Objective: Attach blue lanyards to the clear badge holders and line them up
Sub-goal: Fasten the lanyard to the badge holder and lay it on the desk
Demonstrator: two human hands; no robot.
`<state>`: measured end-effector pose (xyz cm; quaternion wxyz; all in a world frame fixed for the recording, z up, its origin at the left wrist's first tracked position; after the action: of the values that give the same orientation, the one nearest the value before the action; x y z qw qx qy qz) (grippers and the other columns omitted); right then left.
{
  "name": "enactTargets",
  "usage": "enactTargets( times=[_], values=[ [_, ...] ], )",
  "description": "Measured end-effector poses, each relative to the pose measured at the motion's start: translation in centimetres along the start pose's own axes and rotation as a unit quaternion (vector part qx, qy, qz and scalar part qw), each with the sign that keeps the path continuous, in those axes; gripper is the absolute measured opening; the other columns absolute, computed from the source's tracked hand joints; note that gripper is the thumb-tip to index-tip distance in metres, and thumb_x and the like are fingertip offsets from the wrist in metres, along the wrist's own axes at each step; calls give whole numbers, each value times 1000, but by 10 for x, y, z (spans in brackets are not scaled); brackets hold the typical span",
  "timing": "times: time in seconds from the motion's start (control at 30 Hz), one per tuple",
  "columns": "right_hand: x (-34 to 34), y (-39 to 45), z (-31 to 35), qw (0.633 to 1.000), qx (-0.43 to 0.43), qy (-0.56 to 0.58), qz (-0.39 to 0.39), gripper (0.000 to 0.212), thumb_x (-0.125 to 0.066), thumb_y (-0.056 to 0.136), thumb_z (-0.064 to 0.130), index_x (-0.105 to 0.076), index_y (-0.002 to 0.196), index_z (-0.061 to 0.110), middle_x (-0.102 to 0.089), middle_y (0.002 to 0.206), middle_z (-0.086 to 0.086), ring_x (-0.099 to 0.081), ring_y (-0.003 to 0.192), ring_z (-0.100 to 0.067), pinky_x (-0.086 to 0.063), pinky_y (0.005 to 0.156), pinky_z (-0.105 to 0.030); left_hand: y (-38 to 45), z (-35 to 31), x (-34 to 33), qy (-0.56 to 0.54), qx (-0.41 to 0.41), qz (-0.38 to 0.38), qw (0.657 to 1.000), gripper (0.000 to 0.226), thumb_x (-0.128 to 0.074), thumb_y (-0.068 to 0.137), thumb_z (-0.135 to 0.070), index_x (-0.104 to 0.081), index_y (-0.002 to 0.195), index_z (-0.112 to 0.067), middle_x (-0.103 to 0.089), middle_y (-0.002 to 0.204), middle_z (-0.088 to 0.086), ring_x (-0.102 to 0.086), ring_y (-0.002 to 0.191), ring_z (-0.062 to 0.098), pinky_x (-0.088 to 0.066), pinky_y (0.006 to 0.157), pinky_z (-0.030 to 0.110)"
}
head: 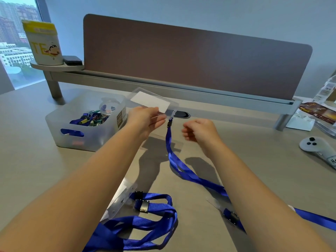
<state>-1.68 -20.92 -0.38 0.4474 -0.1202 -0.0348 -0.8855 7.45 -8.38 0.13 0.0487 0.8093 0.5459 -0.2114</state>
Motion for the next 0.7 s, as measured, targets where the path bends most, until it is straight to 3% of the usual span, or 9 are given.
enactTargets(
  times=[0.07,0.17,0.2,0.3,0.4,0.5,0.57,0.63,0.7],
  values=[
    [-21,-7,-11,984,-88,132,78,34,-37,97,21,-61,83,2,-62,78,-11,-61,70,-20,-51,67,-24,0,-4,-7,-12,-6,8,1000,17,-47,91,-3,-50,75,-6,-59,71,10,-64,54,12,-55,47,17],
    [-53,-12,-21,913,-165,326,182,66,-22,96,49,-47,127,-3,-59,116,-17,-55,113,-30,-42,99,-36,-2,-9,-17,-30,-4,23,999,14,-48,91,-4,-52,77,-4,-61,73,10,-63,63,14,-55,49,16],
    [-58,-10,-19,890,-163,379,195,72,-19,94,54,-40,134,-1,-57,119,-16,-52,117,-30,-37,102,-38,-2,-10,-18,-38,1,26,999,13,-49,90,-5,-53,78,-4,-61,74,10,-63,65,15,-55,49,16],
    [-58,5,-13,852,-127,480,168,73,-15,92,57,-30,142,6,-56,115,-9,-51,107,-23,-33,100,-37,-2,-10,-16,-60,24,33,997,13,-49,90,-5,-54,79,-4,-62,74,11,-63,64,15,-56,51,18],
    [-37,23,-8,841,-88,526,94,66,-18,95,50,-31,142,6,-42,144,-9,-35,136,-26,-23,112,-40,6,-5,-4,-47,41,21,998,11,-50,90,-6,-55,80,-3,-62,71,11,-67,53,13,-56,50,19],
    [-7,37,-12,843,-88,530,23,44,-29,97,40,-47,117,5,-58,121,-10,-41,132,-26,-23,114,-39,19,8,7,-13,47,-9,999,11,-49,90,-5,-53,80,-3,-60,73,11,-63,63,15,-56,48,20],
    [15,46,-21,854,-110,507,-38,24,-34,98,30,-46,98,10,-64,91,-8,-51,118,-24,-28,112,-36,31,19,13,22,46,-60,997,12,-52,89,-5,-53,77,-5,-60,72,10,-59,62,14,-54,46,19],
    [42,54,-29,877,-122,453,-106,19,-37,97,21,-46,84,12,-62,78,-6,-55,100,-20,-36,105,-33,42,26,12,60,42,-99,992,16,-56,86,-5,-54,71,-7,-59,72,8,-54,58,11,-47,48,18],
    [74,64,-29,902,-113,383,-167,14,-40,95,12,-50,87,9,-61,74,-4,-58,81,-16,-42,96,-31,51,30,0,69,39,-108,991,18,-56,85,-4,-54,68,-8,-57,69,7,-50,55,10,-43,49,15]
  ],
)
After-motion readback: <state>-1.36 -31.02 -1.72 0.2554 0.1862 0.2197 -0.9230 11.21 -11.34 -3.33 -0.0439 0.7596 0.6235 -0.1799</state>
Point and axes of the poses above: each hand's wrist, its own y-axis towards the middle knuckle, its own x-axis out of the back of the hand, z = x × y, the point moved 7 cm from there along y, towards the middle knuckle
